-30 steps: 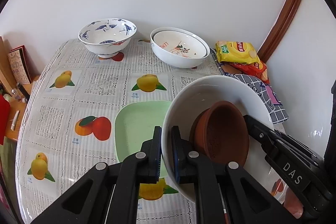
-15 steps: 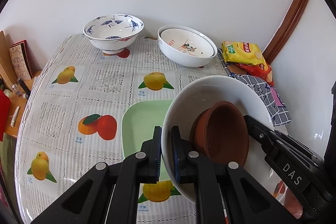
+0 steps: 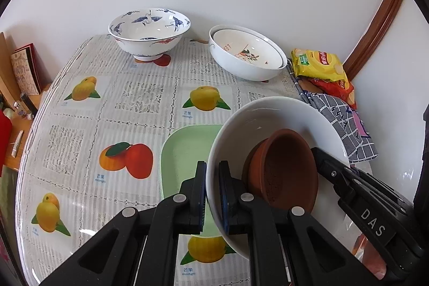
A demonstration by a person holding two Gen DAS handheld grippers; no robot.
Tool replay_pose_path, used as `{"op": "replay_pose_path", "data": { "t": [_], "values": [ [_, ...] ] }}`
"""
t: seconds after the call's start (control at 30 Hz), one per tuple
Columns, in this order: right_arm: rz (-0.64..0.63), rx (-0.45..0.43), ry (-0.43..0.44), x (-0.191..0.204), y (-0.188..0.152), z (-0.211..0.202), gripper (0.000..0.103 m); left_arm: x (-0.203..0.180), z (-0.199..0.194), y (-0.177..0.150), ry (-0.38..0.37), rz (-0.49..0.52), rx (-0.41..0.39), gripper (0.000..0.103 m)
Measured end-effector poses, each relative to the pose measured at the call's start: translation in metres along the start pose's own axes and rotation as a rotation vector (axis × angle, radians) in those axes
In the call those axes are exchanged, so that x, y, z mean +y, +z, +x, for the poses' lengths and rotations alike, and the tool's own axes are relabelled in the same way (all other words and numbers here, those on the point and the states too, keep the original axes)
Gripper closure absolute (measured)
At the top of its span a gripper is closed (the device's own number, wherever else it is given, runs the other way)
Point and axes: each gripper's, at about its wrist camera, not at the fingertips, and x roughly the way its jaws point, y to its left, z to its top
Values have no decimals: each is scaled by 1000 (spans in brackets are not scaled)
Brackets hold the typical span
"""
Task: Organize plates and bowls
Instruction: 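Lower the white bowl with both grippers onto the light-green plate stack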
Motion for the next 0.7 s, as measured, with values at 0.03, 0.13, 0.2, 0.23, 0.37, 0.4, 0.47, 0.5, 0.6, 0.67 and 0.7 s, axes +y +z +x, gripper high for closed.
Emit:
{"op": "replay_pose_path", "data": {
  "t": [0.03,0.13,0.2,0.23,0.37,0.4,0.47,0.5,0.6,0.67,0.7],
  "values": [
    [2,3,1,0,0,2,94,1,2,0,1,-1,2,94],
    [3,12,3,0,1,7,94,3,5,1,5,-4,9,94],
    [2,18,4,0,1,10,94,4,8,1,5,-7,14,94],
    [1,20,4,1,1,12,94,5,10,2,6,-8,16,94],
    [-1,30,5,2,1,19,94,8,15,3,10,-14,24,94],
    [-3,32,5,2,1,21,94,9,16,4,10,-14,26,94],
    [-3,36,7,3,2,24,94,11,19,4,13,-17,31,94],
    [-2,39,9,4,2,26,94,12,20,5,15,-18,32,94],
    [-4,48,11,6,3,32,94,16,24,6,19,-24,39,94],
    [-4,54,14,7,3,36,94,18,27,6,23,-27,43,94],
    [-5,58,15,8,3,39,94,19,28,6,25,-28,46,94]
  ]
}}
